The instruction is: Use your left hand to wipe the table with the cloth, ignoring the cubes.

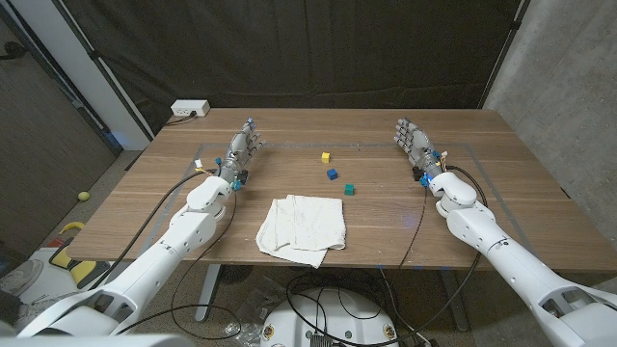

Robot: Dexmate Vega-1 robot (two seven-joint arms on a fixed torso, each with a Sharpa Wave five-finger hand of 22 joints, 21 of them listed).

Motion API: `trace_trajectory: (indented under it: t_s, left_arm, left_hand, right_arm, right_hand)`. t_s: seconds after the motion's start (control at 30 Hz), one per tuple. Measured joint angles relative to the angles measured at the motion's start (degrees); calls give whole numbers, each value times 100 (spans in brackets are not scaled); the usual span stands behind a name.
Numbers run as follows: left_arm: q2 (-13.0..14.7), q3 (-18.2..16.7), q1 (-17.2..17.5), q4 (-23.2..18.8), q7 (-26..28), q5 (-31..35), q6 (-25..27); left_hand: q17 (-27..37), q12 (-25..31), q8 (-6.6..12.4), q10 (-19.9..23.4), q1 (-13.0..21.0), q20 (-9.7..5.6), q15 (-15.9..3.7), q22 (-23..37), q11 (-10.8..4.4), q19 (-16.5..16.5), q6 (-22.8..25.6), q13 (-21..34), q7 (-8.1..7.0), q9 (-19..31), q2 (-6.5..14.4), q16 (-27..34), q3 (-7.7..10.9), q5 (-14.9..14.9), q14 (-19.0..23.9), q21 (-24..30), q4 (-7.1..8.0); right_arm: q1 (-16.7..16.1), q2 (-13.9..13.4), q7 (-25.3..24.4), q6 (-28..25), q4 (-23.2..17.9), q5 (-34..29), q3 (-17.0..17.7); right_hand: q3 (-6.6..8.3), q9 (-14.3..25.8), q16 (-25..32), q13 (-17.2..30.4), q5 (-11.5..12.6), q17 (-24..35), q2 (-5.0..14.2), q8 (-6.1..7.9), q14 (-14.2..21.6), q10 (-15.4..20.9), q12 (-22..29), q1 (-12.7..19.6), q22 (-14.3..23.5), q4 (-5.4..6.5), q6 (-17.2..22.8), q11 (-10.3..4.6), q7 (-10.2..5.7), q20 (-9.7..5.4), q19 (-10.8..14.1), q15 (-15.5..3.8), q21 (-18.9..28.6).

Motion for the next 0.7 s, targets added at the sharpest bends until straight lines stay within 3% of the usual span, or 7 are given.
trace_trajectory:
  t_s: [0.03, 0.1, 0.17, 0.4, 0.43, 0.7]
  left_arm:
    - [-8, -19, 10, -6, 37, 165, 47]
    - [-26, -70, 31, -19, 32, 198, 52]
    - [-41, -107, 44, -32, 5, 318, 77]
    - [-38, -195, 82, -154, -29, 458, 129]
    - [-23, -197, 86, -189, -60, 803, 284]
    - [178, -146, 105, -488, -59, 1493, 540]
  left_hand:
    - [0, -38, 1, -17, 77, 24, 3, 0, 13, -218, 0, 9, 0, 0, -119, -88, -36, 0, -179, -82, -99]
    - [0, -95, 1, -144, 193, 49, 3, 0, 8, -571, 0, 9, 0, 0, -264, -203, -96, 0, -570, -226, -236]
    - [0, -115, 1, -247, 224, 50, -4, -2, -11, -734, 0, 9, 0, 0, -297, -238, -133, 0, -801, -284, -304]
    - [-16, -117, 55, -261, 293, 20, -10, -17, -11, -782, 174, -7, -20, 0, -454, -191, -165, 0, -803, -284, -384]
    - [-17, -86, 66, -242, 308, 20, 8, -17, 8, -782, 234, -7, -19, 0, -470, -171, -183, 0, -781, -284, -402]
    - [0, -19, 103, -93, 382, 32, 68, -17, 31, -794, 415, 9, 20, -1, -574, -147, -252, 0, -682, -284, -471]
  right_arm:
    - [-53, 216, 9, -29, 9, -41, 260]
    - [-66, 240, 18, -99, 4, -149, 293]
    - [-108, 337, 62, -157, -19, -254, 434]
    - [-146, 424, 176, -285, -44, -498, 563]
    - [-208, 565, 200, -313, -91, -555, 772]
    - [-275, 717, 277, -437, -176, -810, 971]
  right_hand:
    - [-8, 0, -70, 0, 4, -4, -44, 0, -168, -90, -40, 46, -5, -82, -40, -3, 3, 73, -109, 12, -57]
    - [-19, 0, -128, 0, 27, -5, -56, 0, -423, -294, -122, 122, -12, -190, -47, -20, 10, 115, -283, 39, -125]
    - [-41, 0, -128, 0, 27, -5, -51, 0, -527, -388, -132, 127, -13, -222, -47, -22, 10, 124, -331, 51, -138]
    - [-33, 0, -128, 0, 27, -5, -74, 43, -503, -399, -132, 150, -39, -261, -32, -11, 25, 124, -331, 92, -138]
    - [-33, 0, -110, -1, 27, -5, -74, 43, -503, -390, -132, 150, -39, -261, -24, -2, 33, 124, -331, 92, -138]
    - [-40, -1, -102, -1, 27, -4, -44, 43, -473, -336, -106, 180, -38, -317, -24, 51, 33, 147, -308, 122, -138]
